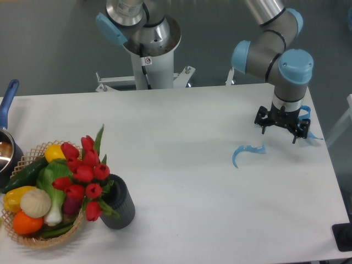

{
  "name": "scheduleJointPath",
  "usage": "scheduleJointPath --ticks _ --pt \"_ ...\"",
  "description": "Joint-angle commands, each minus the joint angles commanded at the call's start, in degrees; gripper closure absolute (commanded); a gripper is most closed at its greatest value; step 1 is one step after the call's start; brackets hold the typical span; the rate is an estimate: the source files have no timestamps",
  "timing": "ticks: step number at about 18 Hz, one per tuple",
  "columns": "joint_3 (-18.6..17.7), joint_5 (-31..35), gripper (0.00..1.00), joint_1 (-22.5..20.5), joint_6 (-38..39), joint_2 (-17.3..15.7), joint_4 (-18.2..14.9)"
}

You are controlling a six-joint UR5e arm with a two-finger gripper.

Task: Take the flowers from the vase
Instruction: 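Open the gripper and move it toward the black vase of red tulips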

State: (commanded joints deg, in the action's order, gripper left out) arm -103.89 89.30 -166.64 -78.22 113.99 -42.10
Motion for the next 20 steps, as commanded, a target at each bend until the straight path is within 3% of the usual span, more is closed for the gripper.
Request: scheduleJointPath --ticks 9,12,16,20 --pt "0.17 -0.26 0.00 0.00 0.26 0.00 -0.17" --pt "0.62 -1.84 0.00 0.00 4.90 -0.70 -0.18" --pt "0.53 -10.09 0.00 1.40 7.82 -1.14 0.17" --pt "-0.79 -19.75 0.00 3.16 7.30 -3.60 1.93"
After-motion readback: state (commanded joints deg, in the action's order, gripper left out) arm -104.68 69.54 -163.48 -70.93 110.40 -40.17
